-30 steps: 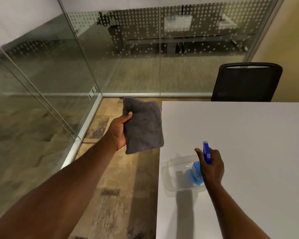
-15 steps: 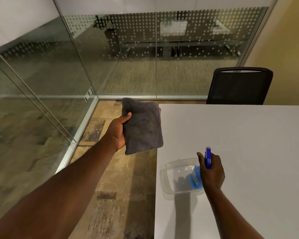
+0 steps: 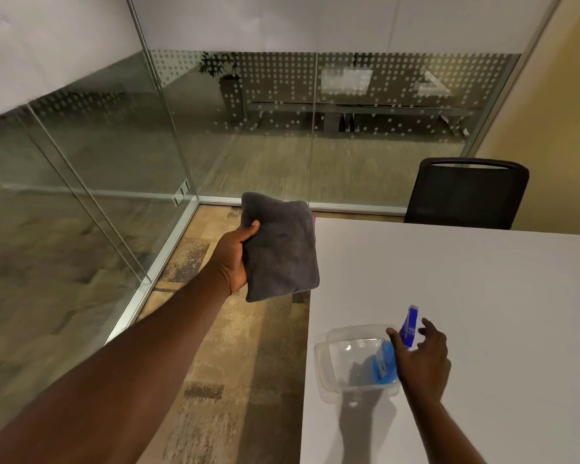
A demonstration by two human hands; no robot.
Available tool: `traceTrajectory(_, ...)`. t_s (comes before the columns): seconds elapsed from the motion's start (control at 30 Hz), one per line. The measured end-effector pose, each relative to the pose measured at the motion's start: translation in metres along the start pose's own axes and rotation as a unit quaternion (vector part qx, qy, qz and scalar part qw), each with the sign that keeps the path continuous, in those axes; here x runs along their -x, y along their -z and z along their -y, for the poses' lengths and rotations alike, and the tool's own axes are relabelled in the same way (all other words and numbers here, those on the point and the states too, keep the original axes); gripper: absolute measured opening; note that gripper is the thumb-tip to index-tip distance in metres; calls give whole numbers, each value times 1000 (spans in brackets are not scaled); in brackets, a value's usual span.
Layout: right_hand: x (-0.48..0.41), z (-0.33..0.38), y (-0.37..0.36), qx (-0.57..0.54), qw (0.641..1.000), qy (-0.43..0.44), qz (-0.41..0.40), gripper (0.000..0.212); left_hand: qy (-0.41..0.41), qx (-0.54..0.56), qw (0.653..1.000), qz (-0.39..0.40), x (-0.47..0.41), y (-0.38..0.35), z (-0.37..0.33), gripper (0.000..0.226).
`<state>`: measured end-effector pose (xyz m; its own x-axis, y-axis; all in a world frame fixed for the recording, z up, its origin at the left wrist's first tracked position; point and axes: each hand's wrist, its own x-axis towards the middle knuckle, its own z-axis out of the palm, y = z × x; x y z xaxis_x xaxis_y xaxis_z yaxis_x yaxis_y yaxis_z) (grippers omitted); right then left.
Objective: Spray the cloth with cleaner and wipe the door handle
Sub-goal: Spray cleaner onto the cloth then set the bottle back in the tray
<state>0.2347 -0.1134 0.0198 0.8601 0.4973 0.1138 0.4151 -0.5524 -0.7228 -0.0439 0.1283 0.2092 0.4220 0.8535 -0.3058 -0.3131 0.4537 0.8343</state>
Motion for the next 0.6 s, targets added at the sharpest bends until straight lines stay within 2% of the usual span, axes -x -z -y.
traceTrajectory(0.1, 2, 0, 1, -16, 1000, -2, 23, 51, -9, 4, 1000, 0, 10, 1, -6, 30)
traceTrajectory(0.33, -1, 2, 1, -17, 999, 10, 51, 41, -22, 0, 1000, -16, 34, 6, -14, 33)
traceTrajectory(0.37, 0, 2, 2, -13, 998, 7, 55, 44, -24, 2, 1000, -16, 37, 7, -16, 33)
traceTrajectory(0.43, 3, 6, 6, 14, 999, -12, 50, 62, -28, 8, 999, -17, 43, 9, -18, 35)
traceTrajectory(0.5, 7, 18, 13, 42, 999, 3, 4, 77, -35, 9, 999, -20, 49, 11, -21, 34)
traceTrajectory(0.6, 13, 57, 19, 1, 992, 110, -69, 69, -46, 15, 998, -31, 57, 17, -25, 27)
